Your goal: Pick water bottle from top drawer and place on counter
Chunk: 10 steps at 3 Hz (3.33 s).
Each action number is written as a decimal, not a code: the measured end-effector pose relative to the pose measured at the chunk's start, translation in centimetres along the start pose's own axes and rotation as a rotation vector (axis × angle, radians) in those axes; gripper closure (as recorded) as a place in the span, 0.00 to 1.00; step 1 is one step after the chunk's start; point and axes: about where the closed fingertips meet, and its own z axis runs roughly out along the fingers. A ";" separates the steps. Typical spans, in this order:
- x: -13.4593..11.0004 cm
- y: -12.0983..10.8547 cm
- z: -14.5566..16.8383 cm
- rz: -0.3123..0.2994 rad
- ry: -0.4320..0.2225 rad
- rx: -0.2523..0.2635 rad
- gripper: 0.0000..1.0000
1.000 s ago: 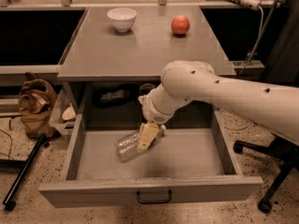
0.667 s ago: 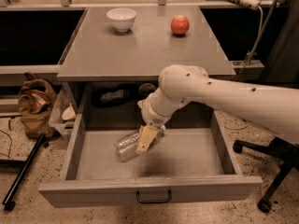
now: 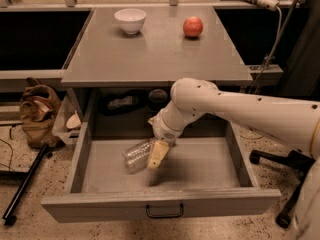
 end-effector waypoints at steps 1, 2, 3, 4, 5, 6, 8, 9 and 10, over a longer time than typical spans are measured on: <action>0.1 0.5 1.7 -0.011 0.007 -0.058 0.00; 0.2 0.5 1.8 -0.011 0.008 -0.061 0.19; 0.2 0.5 1.8 -0.011 0.008 -0.061 0.42; 0.6 1.8 -0.3 0.007 -0.015 -0.014 0.65; 0.9 4.4 -4.4 0.027 -0.067 0.085 0.88; -0.2 5.5 -10.4 -0.001 -0.064 0.180 1.00; -6.7 0.4 -18.5 -0.142 0.085 0.191 1.00; -12.4 -2.9 -18.0 -0.256 0.150 0.160 1.00; -16.8 -2.8 -17.0 -0.329 0.136 0.144 1.00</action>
Offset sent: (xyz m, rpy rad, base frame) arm -0.0028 0.0061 -0.0138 -0.0077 0.0384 0.0310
